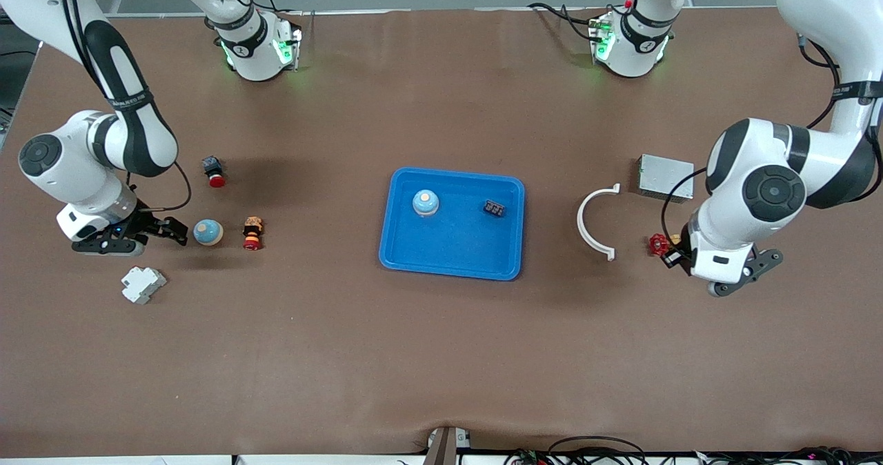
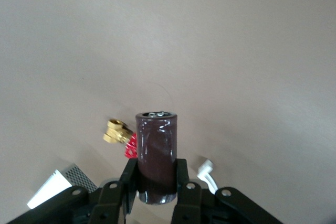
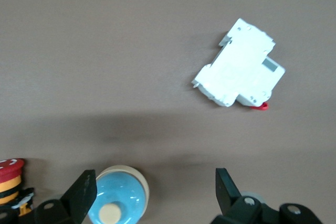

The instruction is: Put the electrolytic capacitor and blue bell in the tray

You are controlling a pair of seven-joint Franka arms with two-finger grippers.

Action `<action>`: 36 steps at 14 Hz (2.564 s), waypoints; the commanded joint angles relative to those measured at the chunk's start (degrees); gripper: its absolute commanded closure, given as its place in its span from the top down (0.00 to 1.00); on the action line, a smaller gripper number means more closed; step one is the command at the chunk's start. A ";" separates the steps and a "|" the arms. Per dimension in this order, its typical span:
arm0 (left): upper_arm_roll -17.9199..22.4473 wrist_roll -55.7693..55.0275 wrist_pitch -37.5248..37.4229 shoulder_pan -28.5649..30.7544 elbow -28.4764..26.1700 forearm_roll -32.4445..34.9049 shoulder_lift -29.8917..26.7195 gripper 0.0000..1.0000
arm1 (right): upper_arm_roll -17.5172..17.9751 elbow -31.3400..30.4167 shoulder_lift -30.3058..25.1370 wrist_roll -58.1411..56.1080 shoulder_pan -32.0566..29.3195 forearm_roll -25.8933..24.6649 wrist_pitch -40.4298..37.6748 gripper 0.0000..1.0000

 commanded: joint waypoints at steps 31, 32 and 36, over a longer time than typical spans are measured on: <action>-2.24 -41.03 10.33 -18.42 9.29 -4.25 14.91 0.00 | 0.12 -6.12 2.36 8.71 4.10 0.88 4.63 1.00; -1.18 -42.53 11.83 -19.73 9.29 -4.25 15.27 0.00 | 0.12 -6.03 2.45 8.71 4.10 0.88 4.63 1.00; 3.66 -49.30 15.36 -25.89 9.29 -4.25 17.64 0.00 | 0.12 -6.12 2.54 8.71 4.10 0.88 4.45 0.48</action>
